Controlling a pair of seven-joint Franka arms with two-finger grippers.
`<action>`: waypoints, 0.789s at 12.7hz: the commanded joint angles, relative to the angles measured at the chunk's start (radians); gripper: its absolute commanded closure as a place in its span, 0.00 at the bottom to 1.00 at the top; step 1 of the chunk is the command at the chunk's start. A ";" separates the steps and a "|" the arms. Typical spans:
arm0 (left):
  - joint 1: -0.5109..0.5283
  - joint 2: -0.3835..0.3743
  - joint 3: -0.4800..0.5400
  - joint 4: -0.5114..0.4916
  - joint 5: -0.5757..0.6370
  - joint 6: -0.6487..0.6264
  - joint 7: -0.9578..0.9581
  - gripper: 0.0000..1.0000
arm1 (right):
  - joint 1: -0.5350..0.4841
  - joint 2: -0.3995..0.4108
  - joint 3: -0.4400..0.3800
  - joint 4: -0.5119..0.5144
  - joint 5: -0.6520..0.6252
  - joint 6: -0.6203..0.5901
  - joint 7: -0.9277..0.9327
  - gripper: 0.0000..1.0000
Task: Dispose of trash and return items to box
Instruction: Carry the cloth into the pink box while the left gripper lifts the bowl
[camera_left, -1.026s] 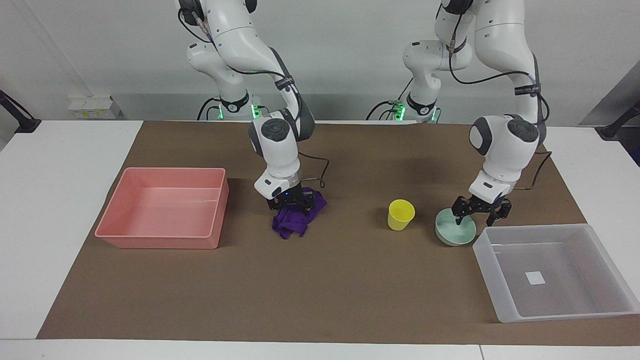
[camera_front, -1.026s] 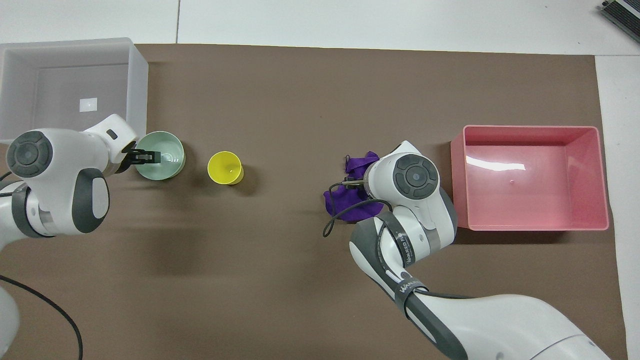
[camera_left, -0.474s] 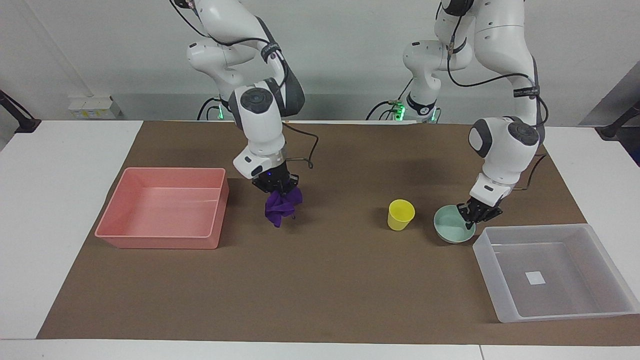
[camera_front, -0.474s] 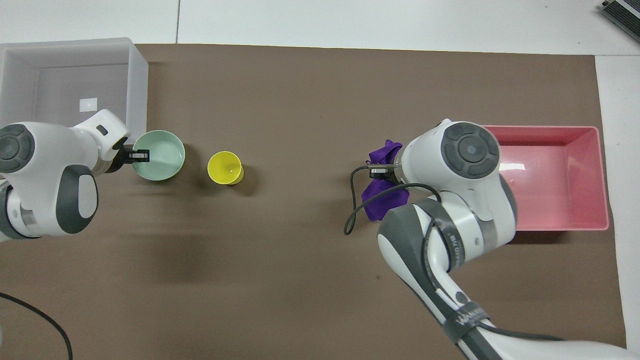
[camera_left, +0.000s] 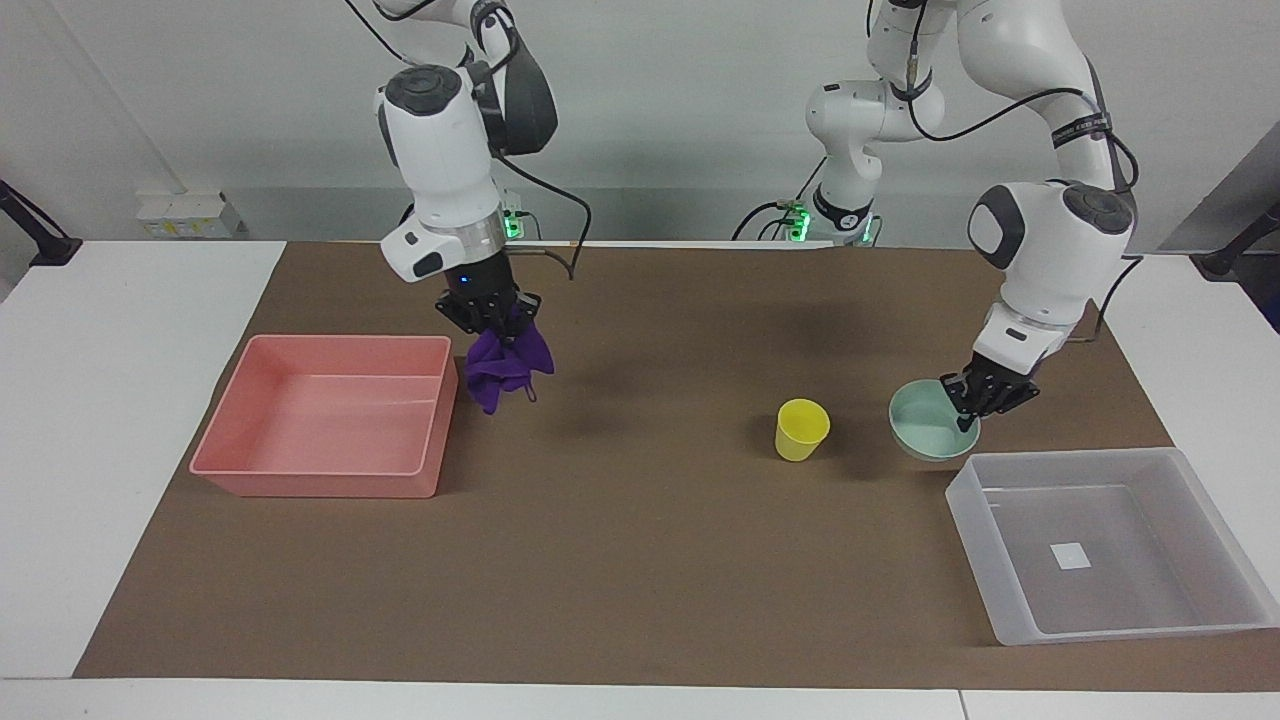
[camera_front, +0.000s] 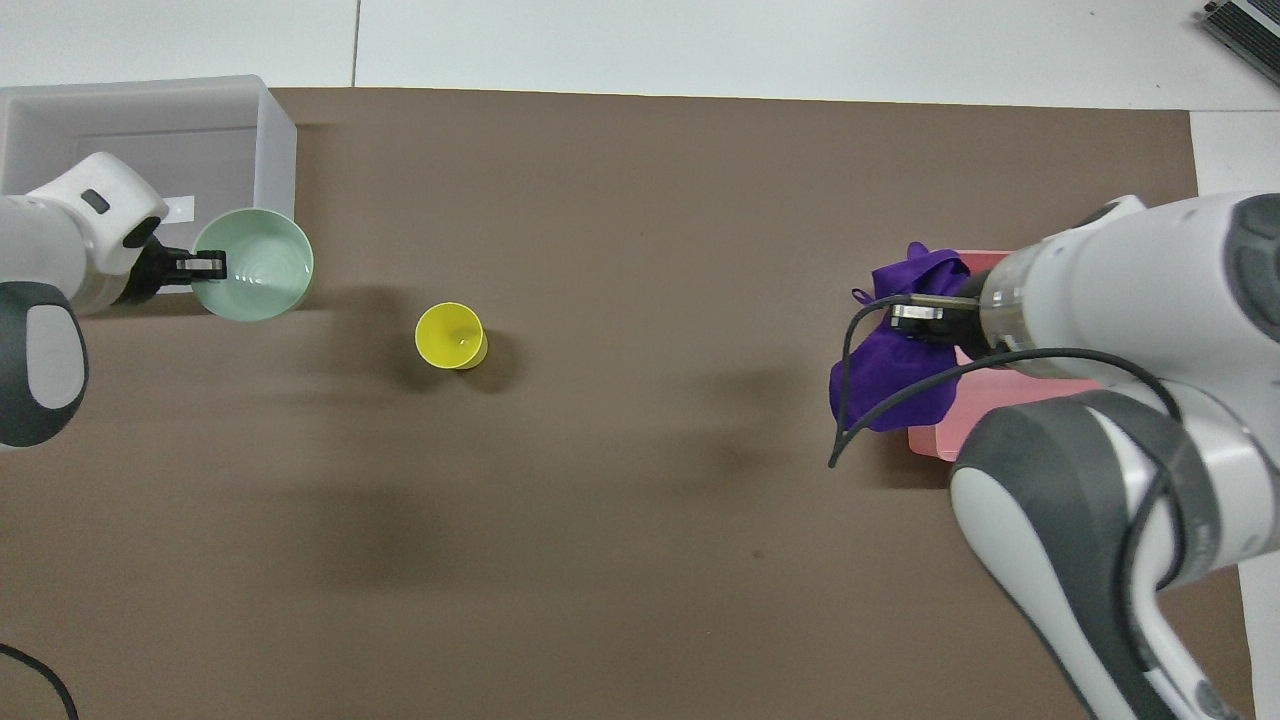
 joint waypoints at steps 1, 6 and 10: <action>0.008 0.129 0.060 0.229 -0.013 -0.073 0.001 1.00 | -0.128 -0.015 0.009 -0.023 -0.006 0.006 -0.158 1.00; 0.083 0.413 0.072 0.607 -0.068 -0.093 0.001 1.00 | -0.306 0.081 0.010 -0.078 -0.006 0.197 -0.416 1.00; 0.120 0.547 0.071 0.699 -0.068 -0.006 0.001 1.00 | -0.332 0.106 0.009 -0.243 -0.006 0.352 -0.457 1.00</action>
